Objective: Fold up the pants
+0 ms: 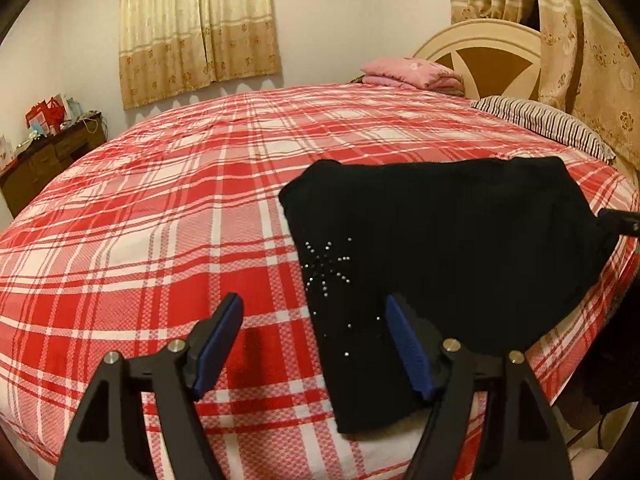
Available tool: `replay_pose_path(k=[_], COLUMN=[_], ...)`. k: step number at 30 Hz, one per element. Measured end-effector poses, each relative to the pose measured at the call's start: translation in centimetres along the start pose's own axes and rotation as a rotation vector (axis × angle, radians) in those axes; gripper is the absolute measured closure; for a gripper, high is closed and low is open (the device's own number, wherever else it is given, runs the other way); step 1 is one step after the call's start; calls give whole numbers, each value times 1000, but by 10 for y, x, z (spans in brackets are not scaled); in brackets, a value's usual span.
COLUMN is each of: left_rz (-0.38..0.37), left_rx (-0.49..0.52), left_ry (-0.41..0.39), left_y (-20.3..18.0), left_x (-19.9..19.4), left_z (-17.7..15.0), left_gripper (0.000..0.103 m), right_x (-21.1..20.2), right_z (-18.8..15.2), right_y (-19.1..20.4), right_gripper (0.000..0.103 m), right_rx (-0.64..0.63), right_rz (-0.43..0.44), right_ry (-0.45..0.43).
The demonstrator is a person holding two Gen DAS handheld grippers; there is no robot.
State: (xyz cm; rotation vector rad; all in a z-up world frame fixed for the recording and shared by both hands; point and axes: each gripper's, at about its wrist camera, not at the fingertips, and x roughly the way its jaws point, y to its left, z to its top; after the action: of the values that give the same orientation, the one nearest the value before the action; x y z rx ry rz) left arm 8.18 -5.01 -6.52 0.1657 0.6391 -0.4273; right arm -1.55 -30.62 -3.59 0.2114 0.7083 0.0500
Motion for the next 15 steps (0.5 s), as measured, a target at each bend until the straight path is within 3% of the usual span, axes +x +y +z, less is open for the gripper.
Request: replay_pose_path(k=[4, 11, 15], left_rz=[-3, 10, 8], left_rx=[-14, -3, -3], left_ry=[9, 18, 20], left_y=[2, -2, -3], left_x=[2, 3, 4], left_z=[-2, -4, -4], left_gripper=[23, 23, 23], right_x=[-2, 13, 17], right_z=[1, -7, -7], right_y=[-10, -18, -16], right_gripper=[75, 75, 81], right_rx=[43, 43, -27], right_rz=[-61, -39, -88], right_ry=[-51, -1, 59])
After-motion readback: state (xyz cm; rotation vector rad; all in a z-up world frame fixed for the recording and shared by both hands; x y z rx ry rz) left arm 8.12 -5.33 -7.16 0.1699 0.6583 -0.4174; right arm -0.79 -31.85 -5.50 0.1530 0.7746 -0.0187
